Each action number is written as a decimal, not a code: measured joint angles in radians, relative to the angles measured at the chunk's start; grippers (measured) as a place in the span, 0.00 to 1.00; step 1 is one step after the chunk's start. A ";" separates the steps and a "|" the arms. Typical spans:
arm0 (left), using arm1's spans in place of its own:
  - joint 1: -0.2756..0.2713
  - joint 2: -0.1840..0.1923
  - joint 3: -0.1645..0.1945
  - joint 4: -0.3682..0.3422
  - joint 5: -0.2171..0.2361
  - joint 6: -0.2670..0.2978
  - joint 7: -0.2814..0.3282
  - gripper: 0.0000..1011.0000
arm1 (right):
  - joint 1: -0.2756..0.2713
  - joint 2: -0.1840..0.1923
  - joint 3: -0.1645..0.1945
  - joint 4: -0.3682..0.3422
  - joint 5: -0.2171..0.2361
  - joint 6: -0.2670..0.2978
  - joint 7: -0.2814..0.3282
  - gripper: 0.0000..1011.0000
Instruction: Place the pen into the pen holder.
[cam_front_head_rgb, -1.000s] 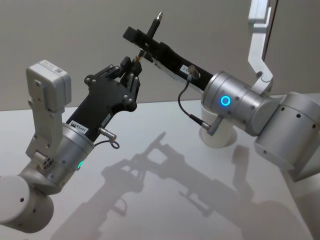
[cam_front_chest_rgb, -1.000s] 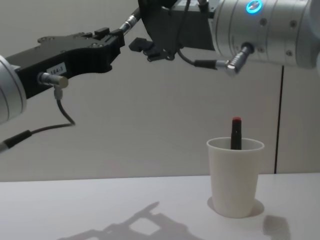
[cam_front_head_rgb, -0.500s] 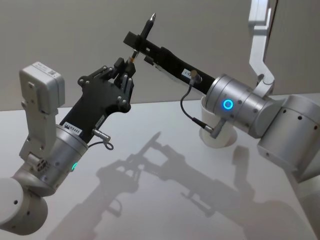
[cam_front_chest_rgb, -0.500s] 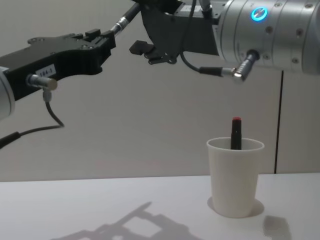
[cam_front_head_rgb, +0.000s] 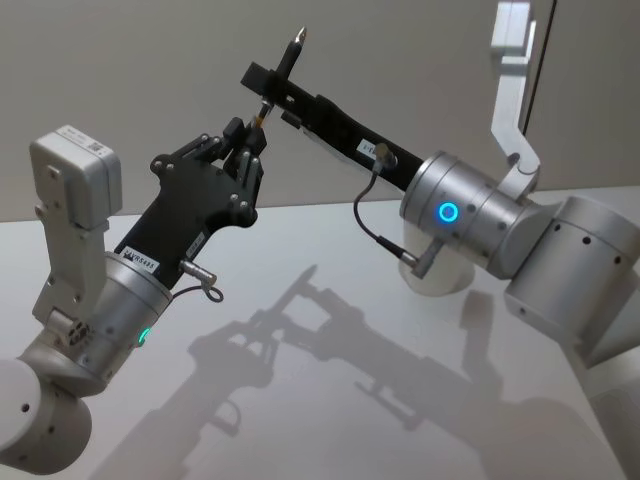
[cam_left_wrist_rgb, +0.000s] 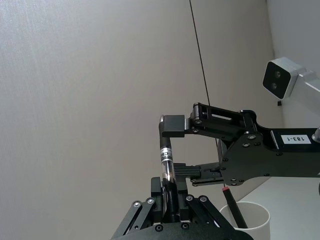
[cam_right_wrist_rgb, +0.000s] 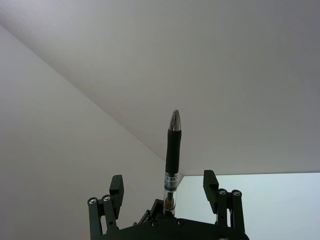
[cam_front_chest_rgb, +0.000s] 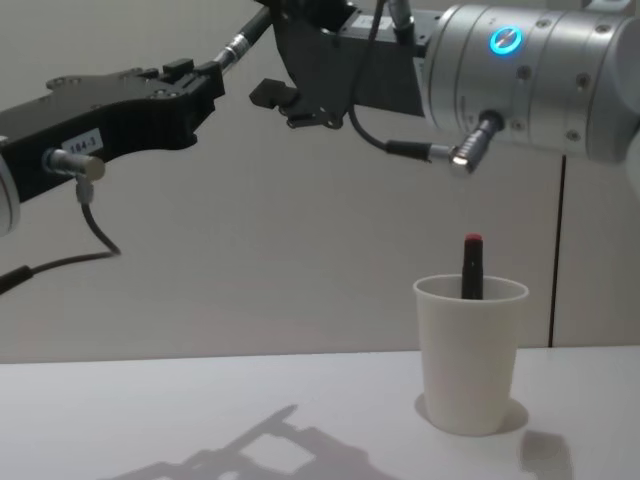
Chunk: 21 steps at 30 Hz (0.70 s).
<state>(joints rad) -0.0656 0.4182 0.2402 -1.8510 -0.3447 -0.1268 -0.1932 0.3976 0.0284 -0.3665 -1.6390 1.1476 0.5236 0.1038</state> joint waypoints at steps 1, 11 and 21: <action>0.001 0.000 0.000 0.000 0.000 0.000 0.000 0.17 | 0.000 0.000 -0.001 0.001 0.000 -0.002 0.001 0.99; 0.004 -0.003 -0.002 -0.002 -0.005 0.001 -0.006 0.17 | 0.005 0.001 -0.011 0.016 0.003 -0.023 0.010 0.99; 0.007 -0.007 -0.003 -0.002 -0.012 -0.002 -0.015 0.17 | 0.008 0.001 -0.021 0.025 0.008 -0.037 0.011 0.99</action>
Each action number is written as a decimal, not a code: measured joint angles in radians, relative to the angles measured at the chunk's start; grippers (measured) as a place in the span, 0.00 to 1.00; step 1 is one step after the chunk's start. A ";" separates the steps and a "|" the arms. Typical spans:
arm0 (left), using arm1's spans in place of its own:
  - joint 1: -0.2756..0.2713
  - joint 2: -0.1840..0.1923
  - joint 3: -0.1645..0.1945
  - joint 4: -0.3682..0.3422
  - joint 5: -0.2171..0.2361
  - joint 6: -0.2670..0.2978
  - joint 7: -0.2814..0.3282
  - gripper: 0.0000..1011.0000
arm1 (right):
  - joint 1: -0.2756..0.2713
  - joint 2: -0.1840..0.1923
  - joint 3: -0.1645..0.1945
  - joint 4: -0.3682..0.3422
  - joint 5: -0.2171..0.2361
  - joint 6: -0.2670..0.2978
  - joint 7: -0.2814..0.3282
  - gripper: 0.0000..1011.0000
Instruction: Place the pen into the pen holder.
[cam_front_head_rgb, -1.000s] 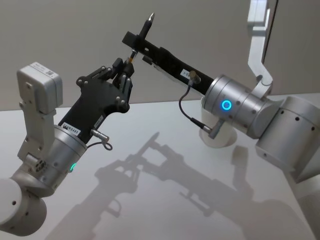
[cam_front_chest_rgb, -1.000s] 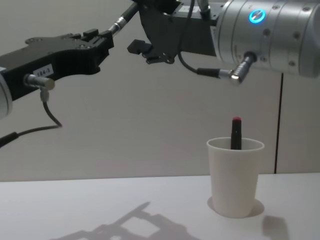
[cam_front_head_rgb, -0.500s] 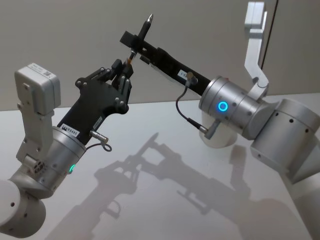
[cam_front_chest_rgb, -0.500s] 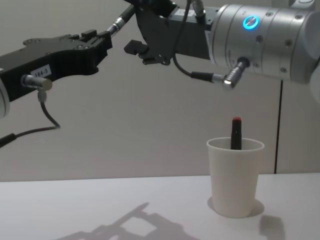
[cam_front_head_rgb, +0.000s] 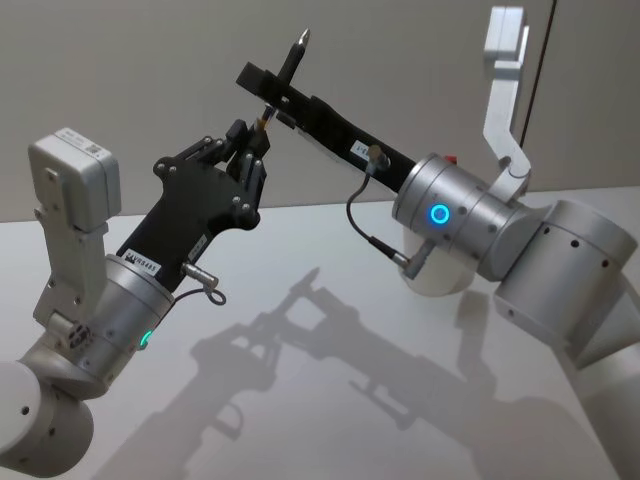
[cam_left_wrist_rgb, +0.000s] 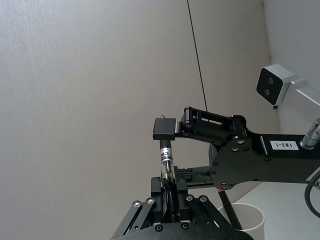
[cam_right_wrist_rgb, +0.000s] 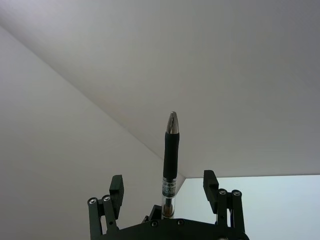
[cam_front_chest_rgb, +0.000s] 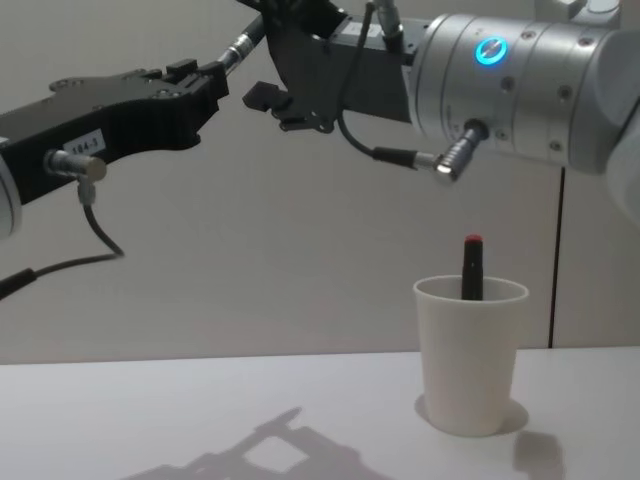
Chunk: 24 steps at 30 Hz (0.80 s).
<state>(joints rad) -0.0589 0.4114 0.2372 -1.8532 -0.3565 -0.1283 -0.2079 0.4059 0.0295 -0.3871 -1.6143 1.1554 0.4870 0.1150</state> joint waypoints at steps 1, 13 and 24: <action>0.000 0.000 0.000 0.000 -0.001 0.000 -0.001 0.17 | 0.000 0.000 -0.001 0.001 0.001 -0.001 0.000 0.99; 0.001 -0.002 -0.001 0.000 -0.003 -0.002 -0.004 0.17 | 0.001 0.000 -0.005 0.004 0.003 -0.007 0.001 0.85; 0.002 -0.003 -0.001 0.000 -0.005 -0.003 -0.005 0.17 | 0.002 0.000 -0.006 0.005 0.005 -0.009 0.000 0.50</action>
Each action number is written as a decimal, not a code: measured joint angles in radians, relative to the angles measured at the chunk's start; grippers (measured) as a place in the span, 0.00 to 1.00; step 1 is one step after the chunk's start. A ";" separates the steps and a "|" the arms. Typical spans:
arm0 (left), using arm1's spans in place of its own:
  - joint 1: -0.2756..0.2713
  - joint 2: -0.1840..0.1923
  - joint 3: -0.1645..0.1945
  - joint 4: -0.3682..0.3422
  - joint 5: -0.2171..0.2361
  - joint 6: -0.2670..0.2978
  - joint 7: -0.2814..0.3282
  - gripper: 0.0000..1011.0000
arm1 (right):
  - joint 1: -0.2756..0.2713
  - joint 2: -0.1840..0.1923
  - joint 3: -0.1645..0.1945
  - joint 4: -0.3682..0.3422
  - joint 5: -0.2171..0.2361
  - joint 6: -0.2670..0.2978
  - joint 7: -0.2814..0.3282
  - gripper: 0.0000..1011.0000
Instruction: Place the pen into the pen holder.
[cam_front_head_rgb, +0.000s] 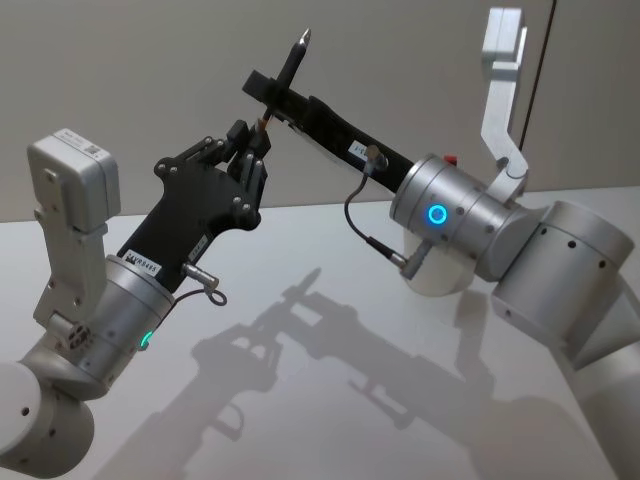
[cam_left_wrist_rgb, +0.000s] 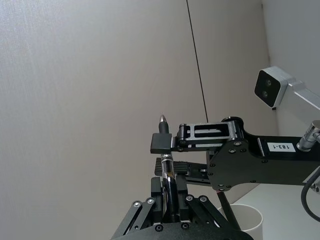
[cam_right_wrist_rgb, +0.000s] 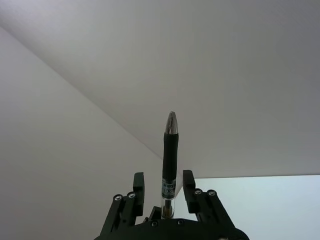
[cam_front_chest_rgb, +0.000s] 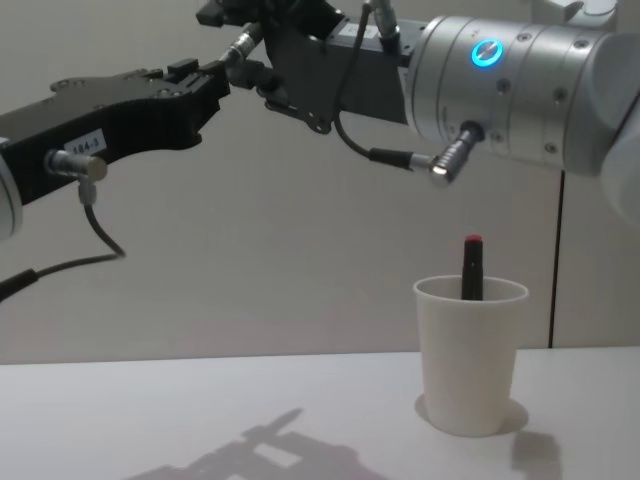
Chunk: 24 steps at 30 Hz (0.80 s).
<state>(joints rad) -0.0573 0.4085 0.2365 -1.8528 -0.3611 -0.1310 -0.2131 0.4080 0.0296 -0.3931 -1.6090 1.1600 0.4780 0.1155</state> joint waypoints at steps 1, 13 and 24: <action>0.000 0.000 0.000 0.000 0.000 0.000 0.000 0.17 | 0.000 0.000 0.000 0.000 0.000 0.000 0.000 0.50; 0.000 0.000 0.000 0.000 0.000 0.000 -0.001 0.17 | 0.000 0.000 -0.001 0.001 0.000 -0.001 0.000 0.13; 0.000 0.000 0.000 0.000 0.000 0.000 -0.001 0.17 | 0.000 0.000 -0.001 0.001 0.000 -0.001 0.000 0.13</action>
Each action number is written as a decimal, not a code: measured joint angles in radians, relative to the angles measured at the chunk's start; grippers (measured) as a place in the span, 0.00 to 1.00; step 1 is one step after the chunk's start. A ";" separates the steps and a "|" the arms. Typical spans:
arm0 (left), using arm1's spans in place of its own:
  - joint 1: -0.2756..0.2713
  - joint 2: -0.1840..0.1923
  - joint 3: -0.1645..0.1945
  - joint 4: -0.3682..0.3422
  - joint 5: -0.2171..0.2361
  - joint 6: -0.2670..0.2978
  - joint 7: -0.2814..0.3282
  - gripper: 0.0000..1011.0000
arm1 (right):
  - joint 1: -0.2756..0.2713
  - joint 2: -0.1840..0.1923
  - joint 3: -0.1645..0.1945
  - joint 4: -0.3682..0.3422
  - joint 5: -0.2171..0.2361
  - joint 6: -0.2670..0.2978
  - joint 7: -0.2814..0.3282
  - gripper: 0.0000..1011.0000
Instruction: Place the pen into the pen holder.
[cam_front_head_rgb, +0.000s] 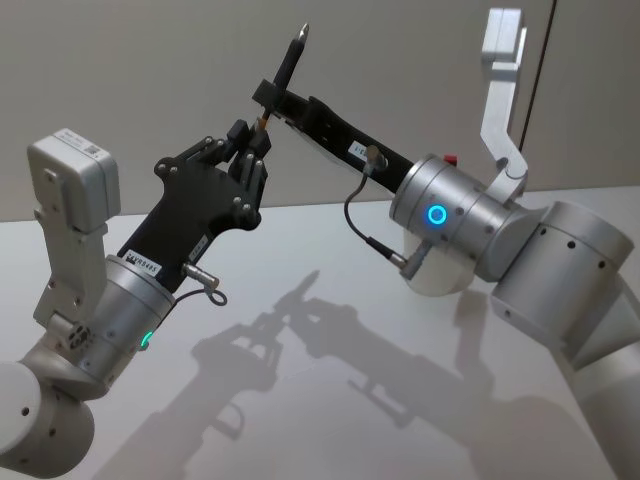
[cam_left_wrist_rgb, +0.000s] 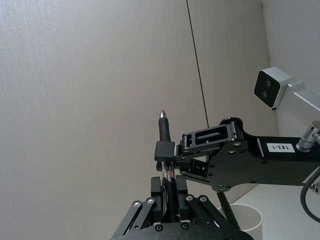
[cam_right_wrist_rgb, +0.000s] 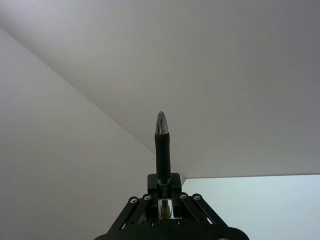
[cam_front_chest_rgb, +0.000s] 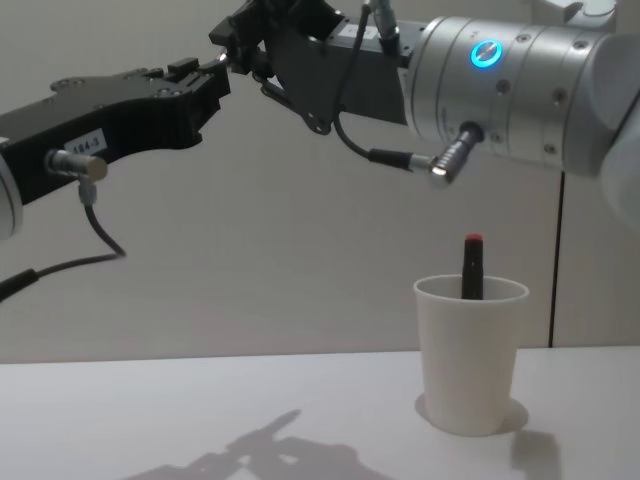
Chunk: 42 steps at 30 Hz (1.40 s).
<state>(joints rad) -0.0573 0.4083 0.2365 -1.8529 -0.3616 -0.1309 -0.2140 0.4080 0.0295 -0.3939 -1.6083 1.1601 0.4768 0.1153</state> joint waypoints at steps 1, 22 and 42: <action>0.000 0.000 0.000 0.000 0.000 0.000 0.000 0.17 | 0.000 0.000 0.000 0.000 0.000 0.000 0.000 0.13; 0.000 0.000 0.000 0.000 0.000 0.000 0.000 0.70 | 0.004 0.004 0.002 -0.007 -0.009 -0.010 0.003 0.13; 0.000 0.000 0.000 0.000 0.000 0.000 0.000 0.99 | 0.023 0.098 0.066 -0.115 -0.118 -0.079 -0.022 0.13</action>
<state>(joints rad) -0.0573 0.4084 0.2366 -1.8529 -0.3614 -0.1310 -0.2136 0.4307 0.1275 -0.3274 -1.7229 1.0419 0.3979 0.0929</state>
